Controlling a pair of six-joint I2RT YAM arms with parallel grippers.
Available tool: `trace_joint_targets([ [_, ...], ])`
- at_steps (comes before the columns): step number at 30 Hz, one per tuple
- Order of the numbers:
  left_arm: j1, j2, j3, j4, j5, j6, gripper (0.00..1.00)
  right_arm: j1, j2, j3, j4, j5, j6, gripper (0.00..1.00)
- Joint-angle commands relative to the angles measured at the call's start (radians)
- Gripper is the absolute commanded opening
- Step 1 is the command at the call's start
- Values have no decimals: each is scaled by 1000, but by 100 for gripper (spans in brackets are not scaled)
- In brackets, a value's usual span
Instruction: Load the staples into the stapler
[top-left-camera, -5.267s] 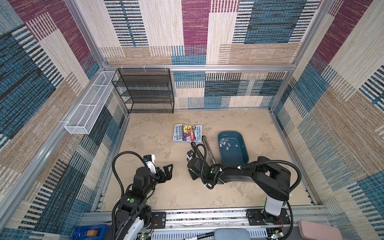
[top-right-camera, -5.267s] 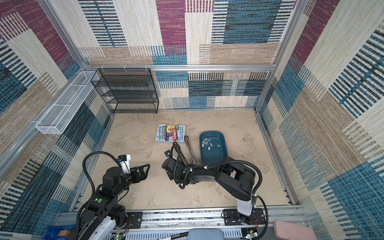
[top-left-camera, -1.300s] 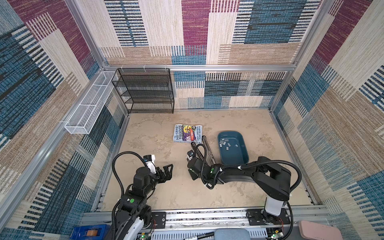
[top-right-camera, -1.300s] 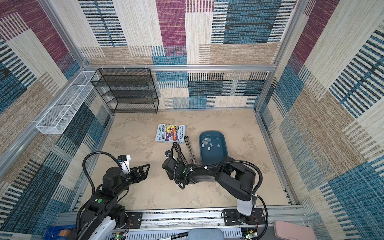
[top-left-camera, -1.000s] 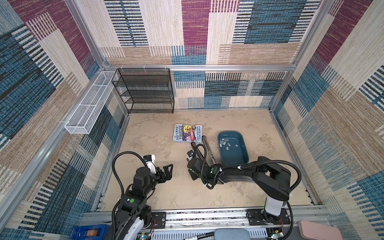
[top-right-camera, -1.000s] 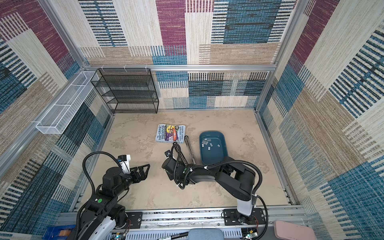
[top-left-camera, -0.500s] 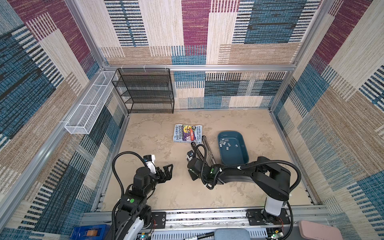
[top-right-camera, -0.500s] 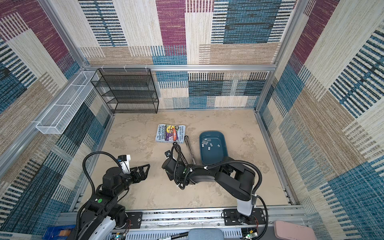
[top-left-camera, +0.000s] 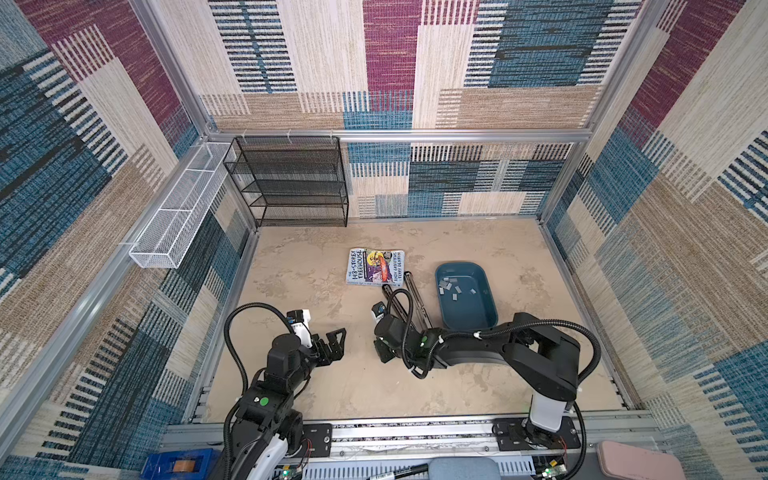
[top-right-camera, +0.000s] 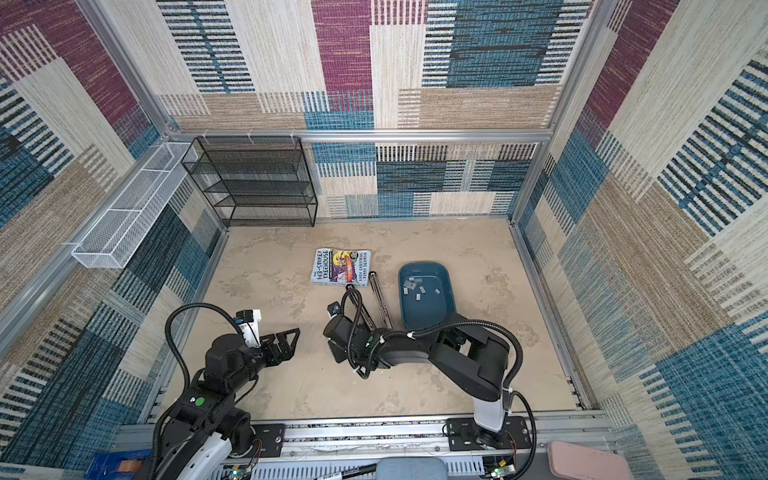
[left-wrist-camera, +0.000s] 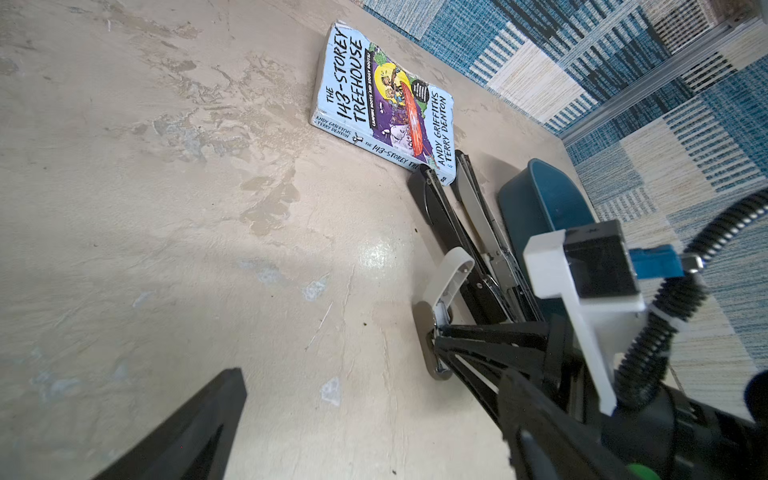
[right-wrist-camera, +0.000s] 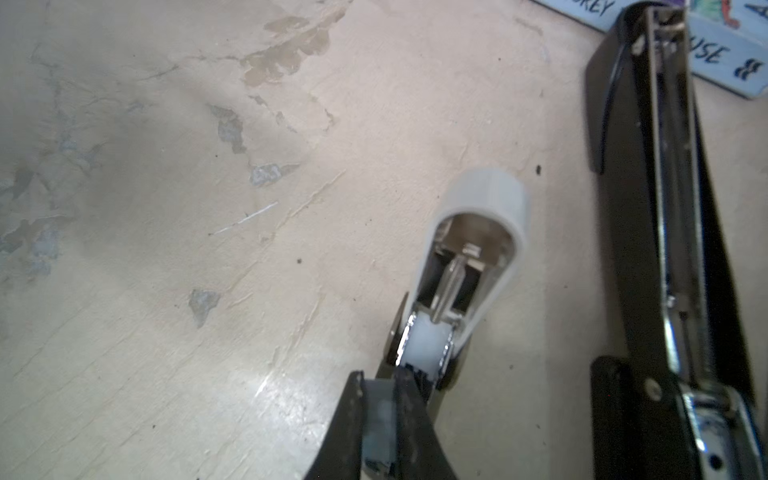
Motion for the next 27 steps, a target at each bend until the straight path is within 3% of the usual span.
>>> trace_joint_targets([
  [1, 1, -1, -3, 28, -1, 0, 99, 1, 4, 8, 34, 0, 25, 3],
  [14, 0, -1, -3, 30, -1, 0, 99, 1, -65, -12, -6, 89, 39, 5],
  [27, 0, -2, -3, 31, -1, -1, 99, 2, -5, 24, -18, 85, 106, 4],
])
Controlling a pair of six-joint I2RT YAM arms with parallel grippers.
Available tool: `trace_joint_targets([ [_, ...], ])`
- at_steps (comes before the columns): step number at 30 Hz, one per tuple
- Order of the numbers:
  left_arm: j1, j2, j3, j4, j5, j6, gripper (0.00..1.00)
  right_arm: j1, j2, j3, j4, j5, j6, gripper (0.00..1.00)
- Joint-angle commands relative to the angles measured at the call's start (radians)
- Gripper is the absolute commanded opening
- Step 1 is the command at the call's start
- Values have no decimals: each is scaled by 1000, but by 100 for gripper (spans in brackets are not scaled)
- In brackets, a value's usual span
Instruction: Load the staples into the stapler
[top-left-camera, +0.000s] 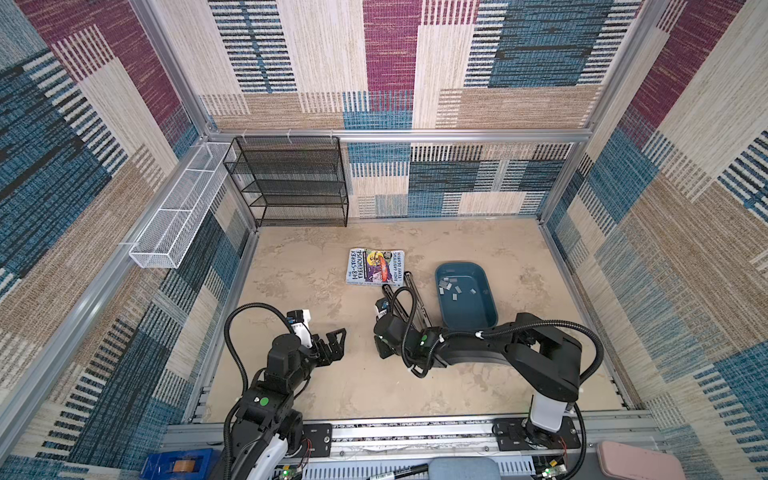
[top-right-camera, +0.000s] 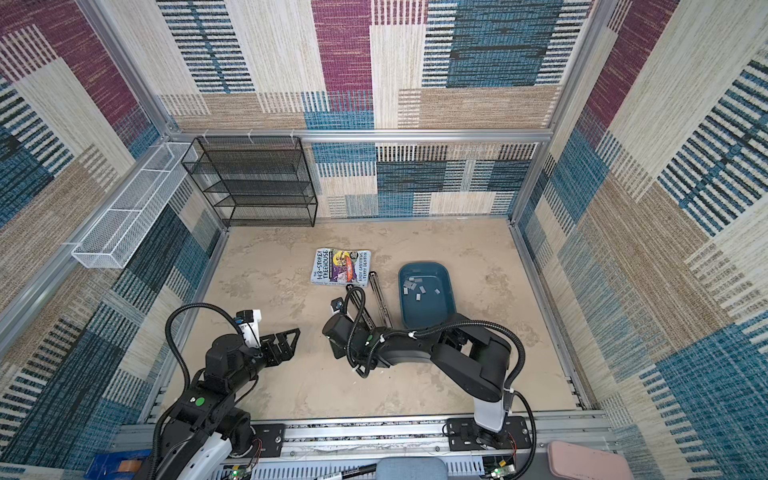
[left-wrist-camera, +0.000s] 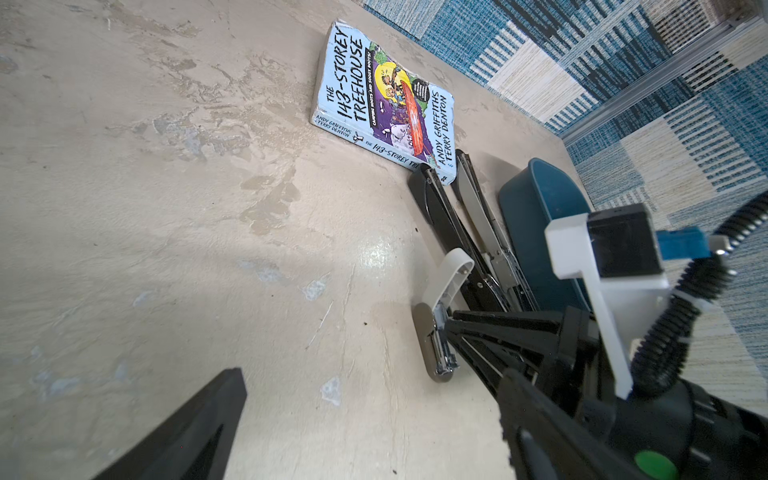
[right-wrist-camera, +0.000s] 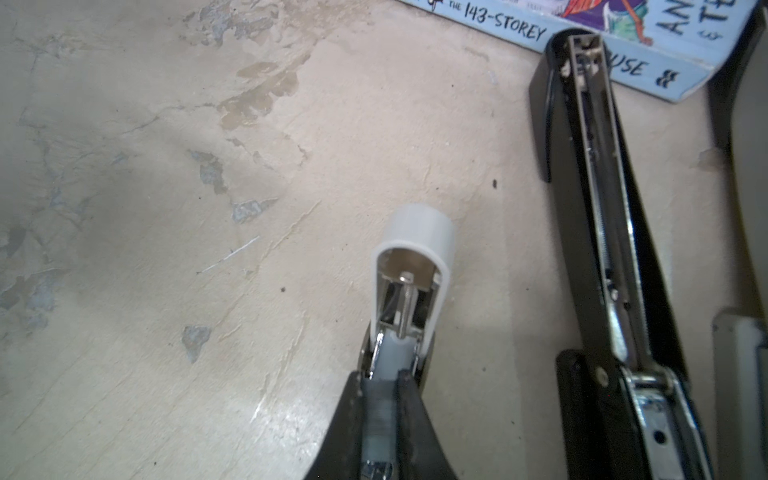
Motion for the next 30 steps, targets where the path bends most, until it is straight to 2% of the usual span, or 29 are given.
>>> trace_joint_targets([
  [1, 0, -1, -2, 31, 0, 0, 99, 2, 7, 12, -2, 12, 30, 4],
  [16, 0, -1, 0, 32, 0, 0, 99, 2, 2, -11, -74, 119, 38, 2],
  [30, 0, -2, -1, 31, 2, 0, 99, 20, -15, -2, -40, 53, 63, 2],
])
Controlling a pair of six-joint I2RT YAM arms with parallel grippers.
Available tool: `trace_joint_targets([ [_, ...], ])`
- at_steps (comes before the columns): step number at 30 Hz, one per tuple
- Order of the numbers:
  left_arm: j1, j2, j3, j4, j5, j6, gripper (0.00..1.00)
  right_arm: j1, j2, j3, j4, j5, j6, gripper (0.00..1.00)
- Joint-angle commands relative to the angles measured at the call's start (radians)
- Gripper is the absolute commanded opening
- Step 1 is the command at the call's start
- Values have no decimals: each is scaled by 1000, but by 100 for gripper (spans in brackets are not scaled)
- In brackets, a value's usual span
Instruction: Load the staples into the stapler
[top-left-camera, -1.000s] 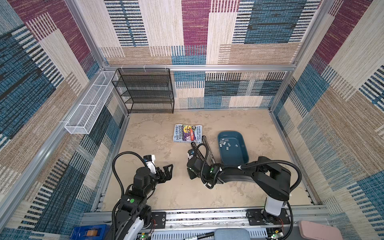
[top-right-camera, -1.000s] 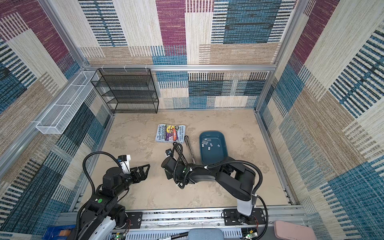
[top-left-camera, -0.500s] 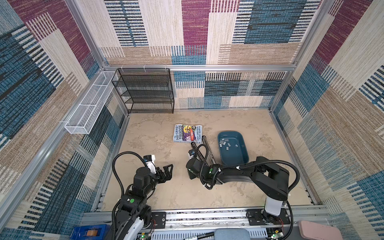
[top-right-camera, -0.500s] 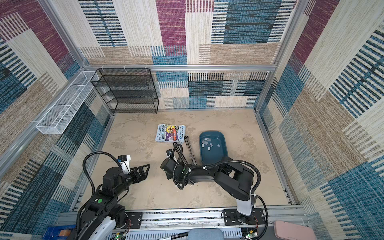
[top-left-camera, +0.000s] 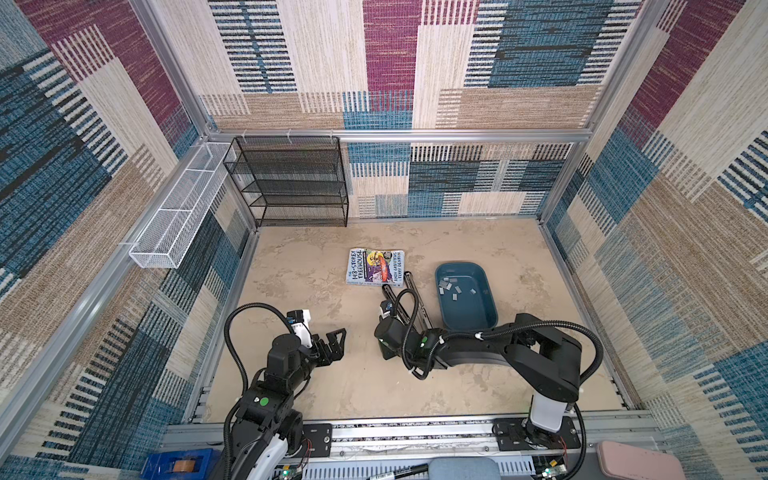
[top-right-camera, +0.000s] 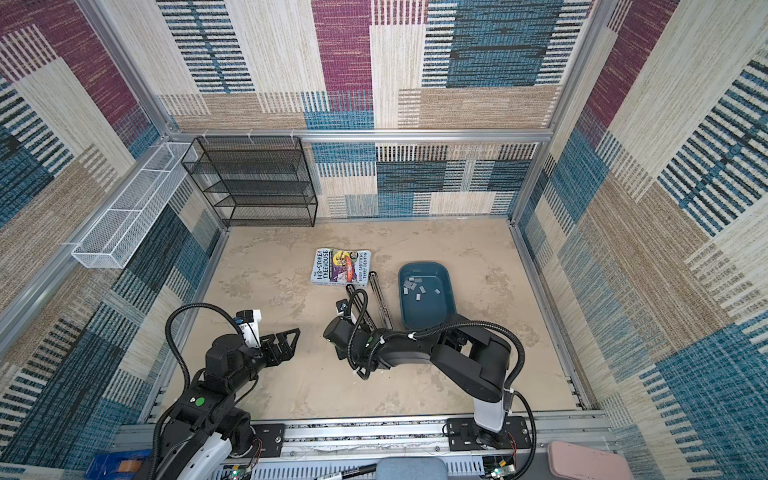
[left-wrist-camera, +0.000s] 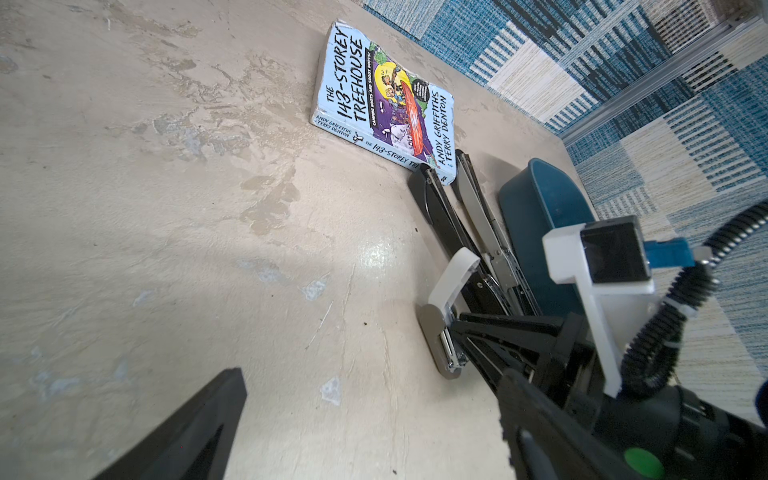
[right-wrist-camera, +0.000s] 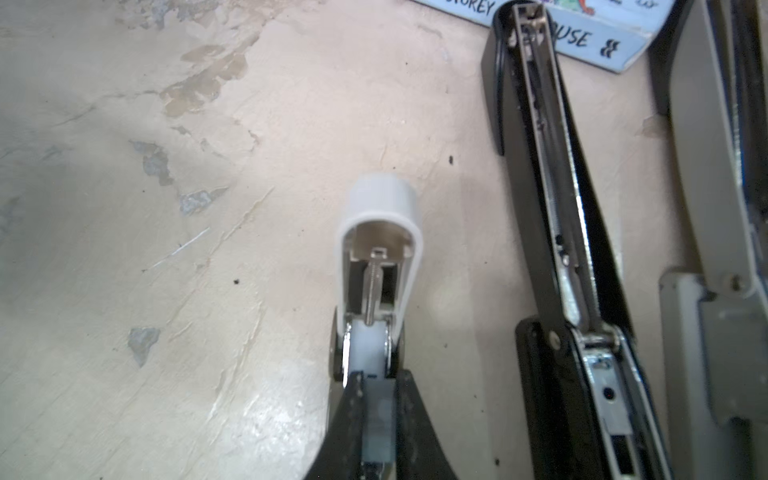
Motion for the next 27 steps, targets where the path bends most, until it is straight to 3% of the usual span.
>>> trace_joint_targets([
  [1, 0, -1, -2, 31, 2, -1, 99, 10, -16, 13, 3, -7, 20, 3],
  [27, -1, -2, -3, 31, 1, 1, 99, 20, 27, 43, -16, 29, 35, 6],
])
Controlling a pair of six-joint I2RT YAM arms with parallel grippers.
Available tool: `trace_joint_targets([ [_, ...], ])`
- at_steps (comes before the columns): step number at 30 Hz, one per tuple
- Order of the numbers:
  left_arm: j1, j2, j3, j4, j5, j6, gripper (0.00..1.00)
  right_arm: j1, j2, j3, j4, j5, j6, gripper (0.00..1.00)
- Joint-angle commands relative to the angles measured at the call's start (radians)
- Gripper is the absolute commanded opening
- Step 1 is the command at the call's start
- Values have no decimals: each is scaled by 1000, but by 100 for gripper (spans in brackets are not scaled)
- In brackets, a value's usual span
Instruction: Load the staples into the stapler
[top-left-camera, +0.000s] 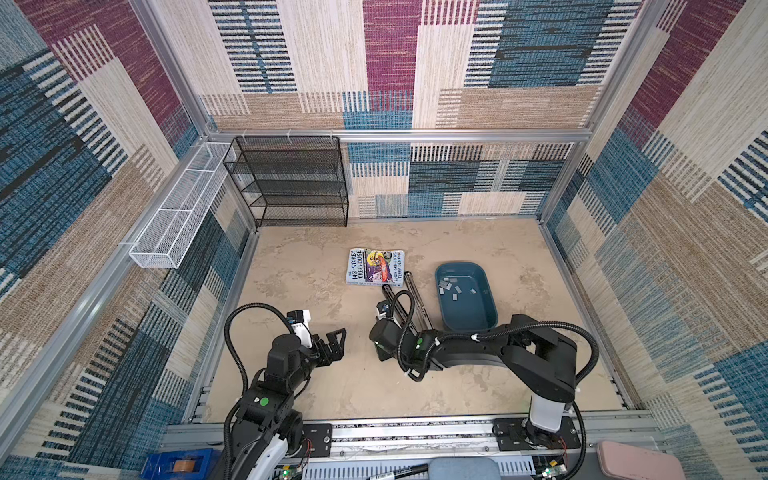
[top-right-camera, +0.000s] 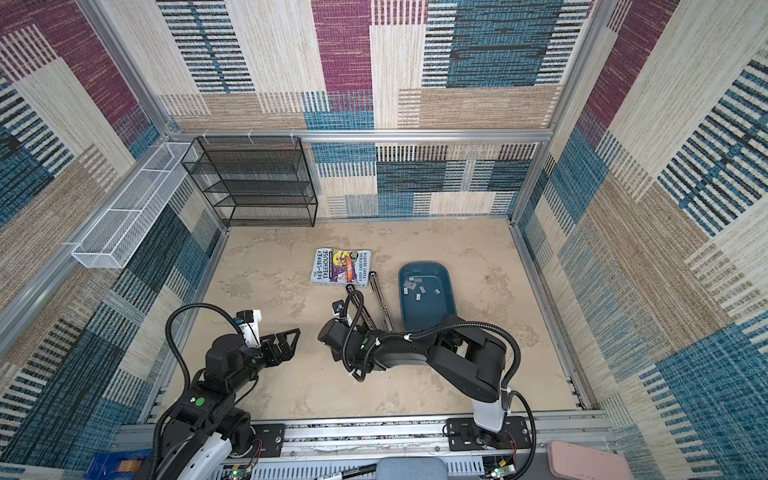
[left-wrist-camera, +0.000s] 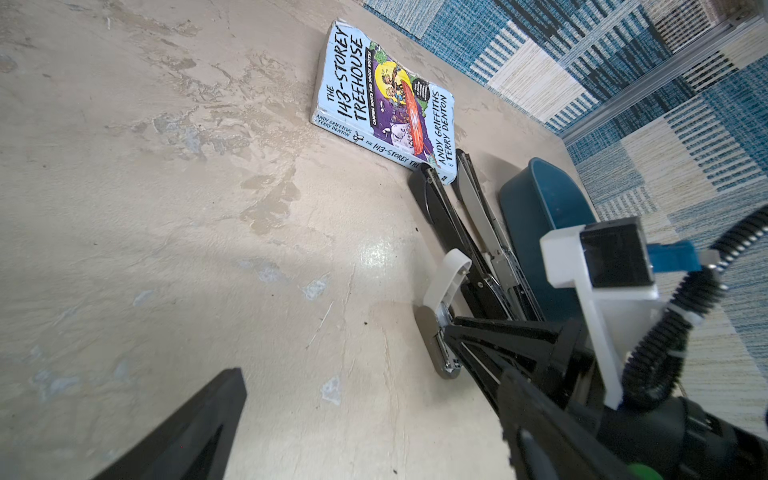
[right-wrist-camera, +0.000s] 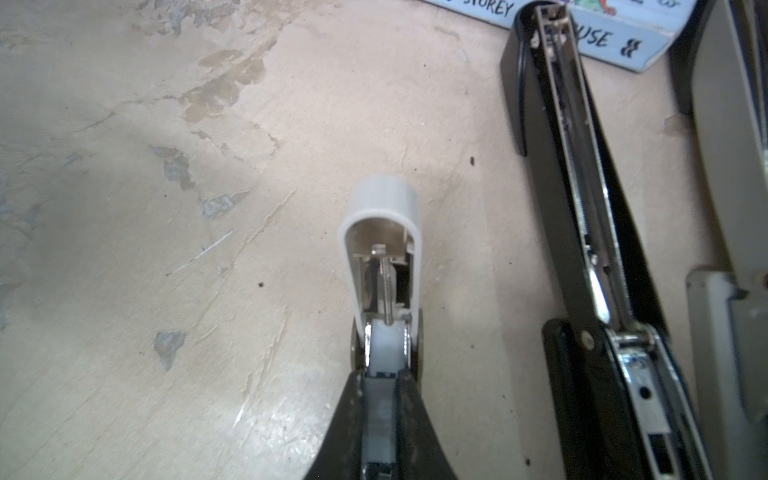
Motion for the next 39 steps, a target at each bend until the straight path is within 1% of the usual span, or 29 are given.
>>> trace_joint_targets([
  [1, 0, -2, 0, 30, 2, 0, 99, 0, 3, 5, 4, 8, 6, 6],
  [16, 1, -1, 0, 31, 2, -1, 99, 0, -11, 1, -2, 28, -5, 6],
  [39, 0, -2, -1, 31, 2, 1, 99, 0, 10, 1, 5, 15, -3, 6],
])
